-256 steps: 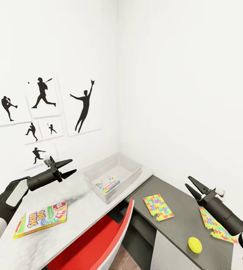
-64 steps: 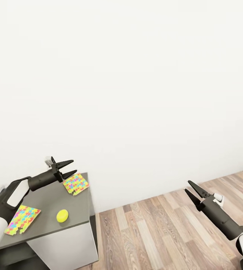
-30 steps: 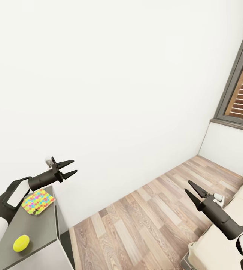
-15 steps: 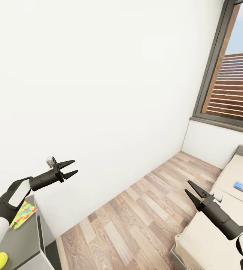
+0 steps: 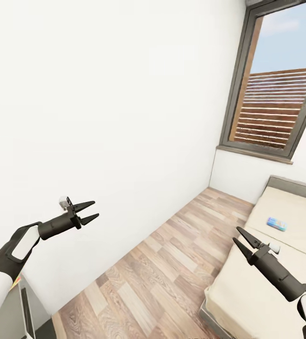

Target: Put all the toys in the child's room - the three board games (two on the bed and one on the table), the two jigsaw puzzles on the table, and the tennis ball on the table - inside the toy box on the table in the child's room.

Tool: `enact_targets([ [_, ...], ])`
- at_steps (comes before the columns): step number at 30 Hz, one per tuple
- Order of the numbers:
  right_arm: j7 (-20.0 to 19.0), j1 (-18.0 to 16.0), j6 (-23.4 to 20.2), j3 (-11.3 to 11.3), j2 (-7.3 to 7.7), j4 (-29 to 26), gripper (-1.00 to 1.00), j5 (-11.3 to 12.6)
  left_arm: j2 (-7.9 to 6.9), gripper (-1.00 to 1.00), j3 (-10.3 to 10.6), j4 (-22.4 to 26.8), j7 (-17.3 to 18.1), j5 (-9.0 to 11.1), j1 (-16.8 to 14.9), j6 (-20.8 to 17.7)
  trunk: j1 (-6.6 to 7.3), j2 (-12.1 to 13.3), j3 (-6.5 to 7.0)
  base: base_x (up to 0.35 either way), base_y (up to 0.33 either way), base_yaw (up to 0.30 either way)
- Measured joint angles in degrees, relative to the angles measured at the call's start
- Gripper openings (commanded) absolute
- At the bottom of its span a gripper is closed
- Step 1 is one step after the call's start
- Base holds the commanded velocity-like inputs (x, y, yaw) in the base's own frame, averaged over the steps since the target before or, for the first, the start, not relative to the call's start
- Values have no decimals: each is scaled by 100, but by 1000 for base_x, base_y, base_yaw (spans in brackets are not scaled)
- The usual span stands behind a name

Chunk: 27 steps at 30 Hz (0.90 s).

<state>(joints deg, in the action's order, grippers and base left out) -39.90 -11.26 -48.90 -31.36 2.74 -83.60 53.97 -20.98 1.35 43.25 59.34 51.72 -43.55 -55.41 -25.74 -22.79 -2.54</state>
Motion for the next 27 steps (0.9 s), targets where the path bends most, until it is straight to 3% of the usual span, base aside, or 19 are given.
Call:
enact_targets([
  [27, 18, 0, 15, -4, -3, 0, 100, 6, 3, 100, 0, -19, -13, -10, -5, 0, 0, 0, 103, 0, 0, -266],
])
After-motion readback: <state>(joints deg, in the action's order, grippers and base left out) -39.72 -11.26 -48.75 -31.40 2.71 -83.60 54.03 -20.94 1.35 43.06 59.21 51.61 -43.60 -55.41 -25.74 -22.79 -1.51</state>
